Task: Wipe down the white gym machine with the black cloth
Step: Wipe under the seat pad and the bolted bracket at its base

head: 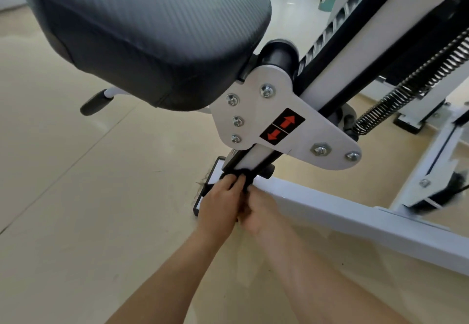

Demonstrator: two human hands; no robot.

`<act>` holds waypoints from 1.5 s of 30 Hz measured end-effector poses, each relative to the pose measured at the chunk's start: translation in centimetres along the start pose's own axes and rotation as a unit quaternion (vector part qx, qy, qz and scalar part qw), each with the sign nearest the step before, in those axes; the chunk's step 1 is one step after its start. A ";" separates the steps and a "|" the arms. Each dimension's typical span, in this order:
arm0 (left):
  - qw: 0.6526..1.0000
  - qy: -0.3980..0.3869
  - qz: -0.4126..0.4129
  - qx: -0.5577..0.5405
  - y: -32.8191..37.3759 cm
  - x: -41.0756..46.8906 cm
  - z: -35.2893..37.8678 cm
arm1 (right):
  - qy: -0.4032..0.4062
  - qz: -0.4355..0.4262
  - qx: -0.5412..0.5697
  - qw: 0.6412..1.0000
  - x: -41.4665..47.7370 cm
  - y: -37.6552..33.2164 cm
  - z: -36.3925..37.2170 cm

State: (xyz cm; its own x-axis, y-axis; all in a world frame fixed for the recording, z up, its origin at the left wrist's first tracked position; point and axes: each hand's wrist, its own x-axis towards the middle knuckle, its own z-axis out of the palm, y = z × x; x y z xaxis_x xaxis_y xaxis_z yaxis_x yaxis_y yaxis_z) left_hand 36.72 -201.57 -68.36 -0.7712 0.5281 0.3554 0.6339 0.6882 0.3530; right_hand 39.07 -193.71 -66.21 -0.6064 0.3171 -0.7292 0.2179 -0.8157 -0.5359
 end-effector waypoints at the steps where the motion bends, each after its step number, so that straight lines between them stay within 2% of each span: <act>1: 0.997 -0.053 -0.059 -0.026 -0.6 -0.3 0.6 | 0.007 0.021 -0.020 1.000 0.5 0.5 0.1; 3: 0.976 -0.137 -0.149 -0.083 -1.4 -0.5 1.5 | 0.008 0.045 -0.039 0.998 0.7 1.3 -0.2; 4: 0.965 -0.154 -0.182 -0.108 -1.8 -0.6 1.8 | -0.001 0.044 -0.045 0.998 0.9 1.5 -0.7; 7: 0.936 -0.114 -0.244 -0.226 -1.0 -0.9 1.8 | -0.028 0.007 -0.045 0.999 0.6 1.3 -2.7; 8: 0.931 -0.103 -0.241 -0.254 0.1 -0.8 1.6 | -0.011 -0.010 -0.034 0.999 0.6 1.1 -3.4; 11: 0.937 -0.106 -0.139 -0.303 5.5 -0.3 2.3 | 0.035 -0.045 0.015 0.998 -0.5 0.4 -6.5; 14: 0.941 -0.174 0.003 -0.289 10.1 0.5 3.2 | 0.103 -0.102 0.095 0.985 -1.5 -0.6 -10.3; 15: 0.945 -0.179 0.028 -0.271 10.3 0.6 3.6 | 0.136 -0.132 0.064 0.980 -1.7 -1.0 -10.9; 17: 0.956 -0.162 0.013 -0.246 9.1 0.6 3.3 | 0.219 -0.199 -0.102 0.950 -1.5 -1.5 -11.5; 18: 0.961 -0.137 -0.020 -0.237 7.9 0.5 2.9 | 0.251 -0.247 -0.176 0.919 -1.3 -1.8 -11.3; 20: 0.966 -0.087 -0.123 -0.208 5.2 0.1 2.2 | 0.257 -0.360 -0.302 0.845 -1.6 -2.1 -10.3; 22: 0.935 -0.052 -0.268 -0.225 2.6 -0.3 1.1 | 0.209 -0.445 -0.436 0.754 -1.7 -1.8 -9.5; 24: 0.902 -0.037 -0.360 -0.236 1.1 -0.7 0.2 | 0.129 -0.467 -0.594 0.642 -1.3 -1.1 -9.2; 26: 0.904 -0.038 -0.368 -0.213 0.6 -1.4 -0.3 | 0.078 -0.480 -0.689 0.538 -0.7 -1.0 -10.0; 27: 0.914 -0.034 -0.351 -0.199 0.6 -1.8 -0.3 | 0.071 -0.492 -0.726 0.474 -0.2 -1.1 -10.6; 29: 0.943 -0.038 -0.274 -0.183 0.9 -2.8 0.1 | 0.048 -0.521 -0.778 0.347 0.8 -1.7 -12.2; 30: 0.960 -0.048 -0.212 -0.177 1.3 -3.1 0.4 | 0.030 -0.506 -0.799 0.324 0.9 -2.3 -12.8; 32: 0.984 -0.083 -0.073 -0.139 2.4 -3.3 1.4 | 0.002 -0.498 -0.804 0.324 0.8 -3.7 -13.6; 34: 0.987 -0.111 0.025 -0.111 3.2 -2.7 2.2 | -0.004 -0.512 -0.780 0.360 0.8 -5.1 -14.6; 36: 0.987 -0.112 0.023 -0.111 3.3 -1.8 2.5 | -0.001 -0.526 -0.771 0.359 0.7 -6.5 -15.4; 38: 0.993 -0.058 0.024 -0.098 3.0 -1.3 2.3 | 0.039 -0.547 -0.757 0.354 0.5 -7.8 -15.7; 40: 0.993 0.005 0.113 -0.040 3.4 -1.4 1.9 | 0.101 -0.517 -0.751 0.397 0.3 -8.5 -14.7; 42: 0.983 0.041 0.180 0.009 3.6 -1.8 1.8 | 0.126 -0.454 -0.767 0.436 0.4 -7.6 -13.2; 45: 0.985 0.014 0.163 0.055 2.8 -2.0 2.1 | 0.109 -0.410 -0.770 0.477 0.4 -4.7 -11.1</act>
State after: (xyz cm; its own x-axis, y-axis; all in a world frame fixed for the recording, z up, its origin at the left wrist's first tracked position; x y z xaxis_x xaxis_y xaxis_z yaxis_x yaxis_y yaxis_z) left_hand 39.90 -199.71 -69.92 -0.5254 0.7163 0.4593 0.8359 0.5354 0.1211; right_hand 46.30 -184.35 -68.67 -0.9130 0.4041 0.0567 0.3814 0.8945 -0.2333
